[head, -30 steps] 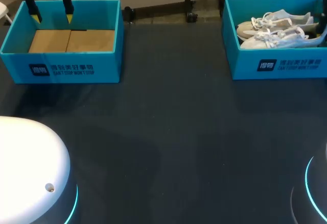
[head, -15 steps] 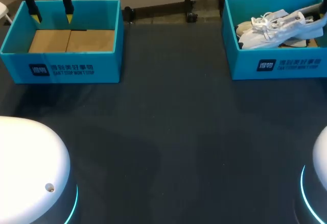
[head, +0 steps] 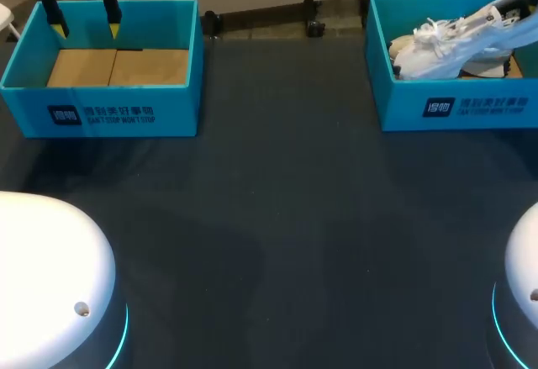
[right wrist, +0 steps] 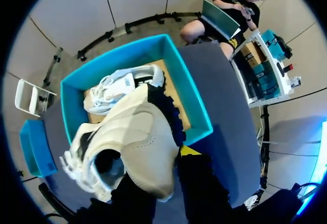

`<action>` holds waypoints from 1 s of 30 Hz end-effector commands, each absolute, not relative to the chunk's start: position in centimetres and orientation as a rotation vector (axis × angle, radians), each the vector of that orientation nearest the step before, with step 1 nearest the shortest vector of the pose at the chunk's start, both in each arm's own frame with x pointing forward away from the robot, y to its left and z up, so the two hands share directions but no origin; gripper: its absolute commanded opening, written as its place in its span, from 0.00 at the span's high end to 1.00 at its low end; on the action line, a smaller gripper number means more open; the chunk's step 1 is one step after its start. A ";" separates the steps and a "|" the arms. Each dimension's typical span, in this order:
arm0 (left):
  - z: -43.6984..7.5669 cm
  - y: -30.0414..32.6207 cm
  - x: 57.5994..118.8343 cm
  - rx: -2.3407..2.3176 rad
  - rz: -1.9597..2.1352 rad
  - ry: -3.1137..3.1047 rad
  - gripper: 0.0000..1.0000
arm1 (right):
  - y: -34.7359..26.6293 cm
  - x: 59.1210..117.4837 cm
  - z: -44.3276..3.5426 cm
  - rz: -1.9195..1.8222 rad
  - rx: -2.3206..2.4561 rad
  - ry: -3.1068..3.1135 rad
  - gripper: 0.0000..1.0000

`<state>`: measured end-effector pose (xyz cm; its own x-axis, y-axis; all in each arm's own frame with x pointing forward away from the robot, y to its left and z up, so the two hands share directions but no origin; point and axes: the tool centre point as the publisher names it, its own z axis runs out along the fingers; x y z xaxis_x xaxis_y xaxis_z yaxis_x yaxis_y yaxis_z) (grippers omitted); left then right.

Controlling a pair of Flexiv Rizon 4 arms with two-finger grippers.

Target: Take the shoe out of the shoebox, open the shoe tongue, remove and reinsert the insole, then place the shoe into the shoebox

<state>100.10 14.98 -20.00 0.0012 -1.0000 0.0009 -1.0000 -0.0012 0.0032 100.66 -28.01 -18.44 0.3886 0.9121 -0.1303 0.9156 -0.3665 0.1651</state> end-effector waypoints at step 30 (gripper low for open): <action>-20.0 15.0 100.1 2.221 -0.002 -2.219 0.00 | -32.6 103.5 -19.5 -0.199 2.584 1.489 1.00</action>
